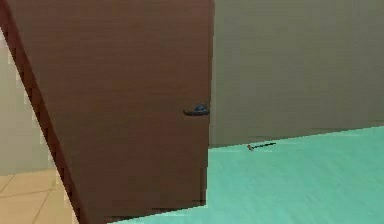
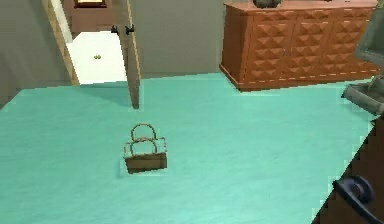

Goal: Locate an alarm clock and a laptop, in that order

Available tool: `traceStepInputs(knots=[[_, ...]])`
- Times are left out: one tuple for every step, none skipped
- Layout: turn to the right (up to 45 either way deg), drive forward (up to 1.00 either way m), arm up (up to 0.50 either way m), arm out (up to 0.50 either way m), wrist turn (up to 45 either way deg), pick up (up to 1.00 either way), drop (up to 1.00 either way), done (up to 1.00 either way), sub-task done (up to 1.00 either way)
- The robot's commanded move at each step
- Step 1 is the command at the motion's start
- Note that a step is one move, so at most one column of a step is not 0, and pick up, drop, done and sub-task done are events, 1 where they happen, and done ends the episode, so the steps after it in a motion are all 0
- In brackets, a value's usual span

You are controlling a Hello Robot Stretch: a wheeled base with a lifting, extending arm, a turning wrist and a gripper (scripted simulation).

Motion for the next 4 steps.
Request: traceStepInputs(knots=[[-45.0, 0.00, 0.00, 0.00, 0.0, 0.00, 0.00, 0.00, 0.00], [-45.0, 0.00, 0.00, 0.00, 0.0, 0.00, 0.00, 0.00, 0.00], [-9.0, 0.00, 0.00, 0.00, 0.0, 0.00, 0.00, 0.00, 0.00], [0.0, 0.20, 0.00, 0.00, 0.0, 0.00, 0.00, 0.00, 0.00]])
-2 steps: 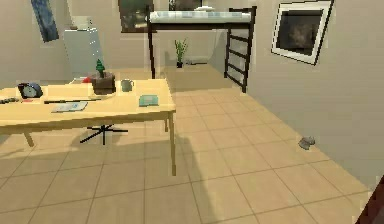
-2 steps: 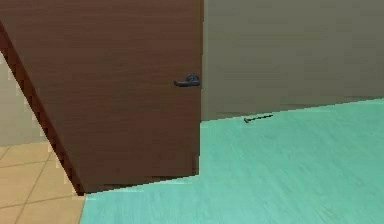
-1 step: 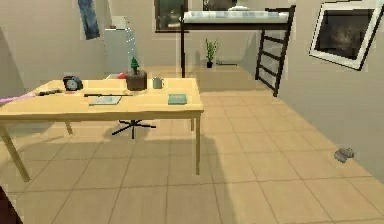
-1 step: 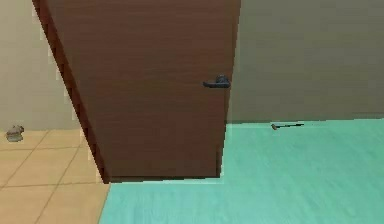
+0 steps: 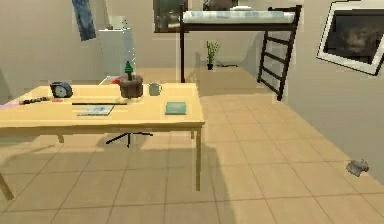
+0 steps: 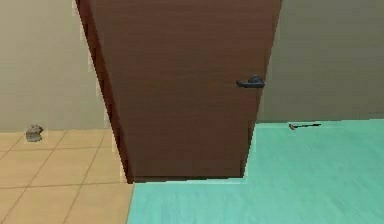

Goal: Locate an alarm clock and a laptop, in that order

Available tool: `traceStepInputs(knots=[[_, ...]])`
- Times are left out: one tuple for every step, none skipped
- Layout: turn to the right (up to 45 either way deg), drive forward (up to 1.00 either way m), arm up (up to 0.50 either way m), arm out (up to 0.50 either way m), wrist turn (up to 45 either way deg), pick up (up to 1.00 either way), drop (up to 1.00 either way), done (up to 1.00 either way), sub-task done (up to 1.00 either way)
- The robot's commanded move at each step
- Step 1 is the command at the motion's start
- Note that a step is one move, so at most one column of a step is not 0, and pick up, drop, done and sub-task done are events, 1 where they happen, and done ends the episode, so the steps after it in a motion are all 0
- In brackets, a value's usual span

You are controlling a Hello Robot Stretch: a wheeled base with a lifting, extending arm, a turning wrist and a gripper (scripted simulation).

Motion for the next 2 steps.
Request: traceStepInputs(knots=[[-30.0, 0.00, 0.00, 0.00, 0.0, 0.00, 0.00, 0.00, 0.00], [0.0, 0.65, 0.00, 0.00, 0.0, 0.00, 0.00, 0.00, 0.00]])
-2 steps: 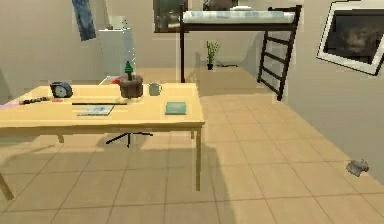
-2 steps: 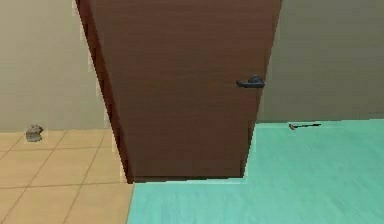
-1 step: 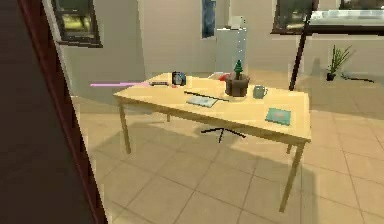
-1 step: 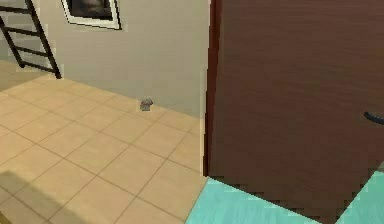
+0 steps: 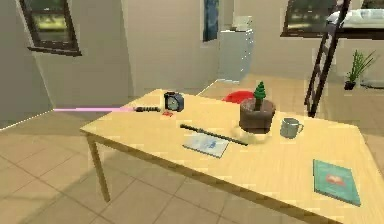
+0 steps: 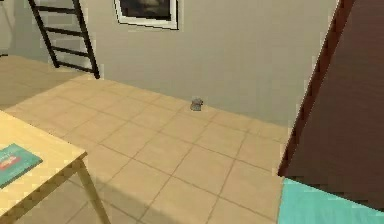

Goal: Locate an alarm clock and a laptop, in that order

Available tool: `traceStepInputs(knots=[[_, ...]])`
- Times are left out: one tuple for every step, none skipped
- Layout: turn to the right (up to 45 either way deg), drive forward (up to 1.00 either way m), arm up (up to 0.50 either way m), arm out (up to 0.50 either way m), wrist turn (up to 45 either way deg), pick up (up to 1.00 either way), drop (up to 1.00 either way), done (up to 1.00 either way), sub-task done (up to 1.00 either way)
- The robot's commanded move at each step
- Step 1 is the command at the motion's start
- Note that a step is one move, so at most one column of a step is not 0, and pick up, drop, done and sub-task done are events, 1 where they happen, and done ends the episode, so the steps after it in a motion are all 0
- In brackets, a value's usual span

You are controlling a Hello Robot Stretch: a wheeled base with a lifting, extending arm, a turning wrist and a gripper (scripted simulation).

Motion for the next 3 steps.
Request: traceStepInputs(knots=[[0.0, 0.00, 0.00, 0.00, 0.0, 0.00, 0.00, 0.00, 1.00], [45.0, 0.00, 0.00, 0.00, 0.0, 0.00, 0.00, 0.00, 0.00], [45.0, 0.00, 0.00, 0.00, 0.0, 0.00, 0.00, 0.00, 0.00]])
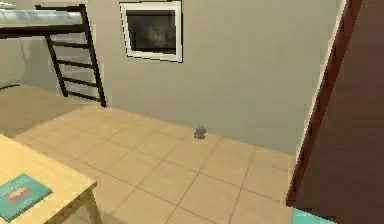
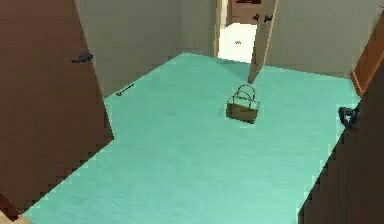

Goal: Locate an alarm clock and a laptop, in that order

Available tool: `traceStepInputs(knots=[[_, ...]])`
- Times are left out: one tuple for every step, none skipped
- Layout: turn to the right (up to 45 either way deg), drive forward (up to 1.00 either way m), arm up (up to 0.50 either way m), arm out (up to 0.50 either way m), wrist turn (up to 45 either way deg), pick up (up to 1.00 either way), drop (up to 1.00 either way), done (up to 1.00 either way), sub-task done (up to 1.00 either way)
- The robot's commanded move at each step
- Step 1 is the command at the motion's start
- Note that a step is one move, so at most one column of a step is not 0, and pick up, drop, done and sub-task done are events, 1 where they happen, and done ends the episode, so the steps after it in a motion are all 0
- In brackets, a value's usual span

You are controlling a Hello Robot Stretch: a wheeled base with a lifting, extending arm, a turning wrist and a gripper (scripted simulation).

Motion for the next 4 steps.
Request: traceStepInputs(knots=[[45.0, 0.00, 0.00, 0.00, 0.0, 0.00, 0.00, 0.00, 0.00], [42.0, 0.00, 0.00, 0.00, 0.0, 0.00, 0.00, 0.00, 0.00], [0.0, 1.00, 0.00, 0.00, 0.0, 0.00, 0.00, 0.00, 0.00], [3.0, 0.00, 0.00, 0.00, 0.0, 0.00, 0.00, 0.00, 0.00]])
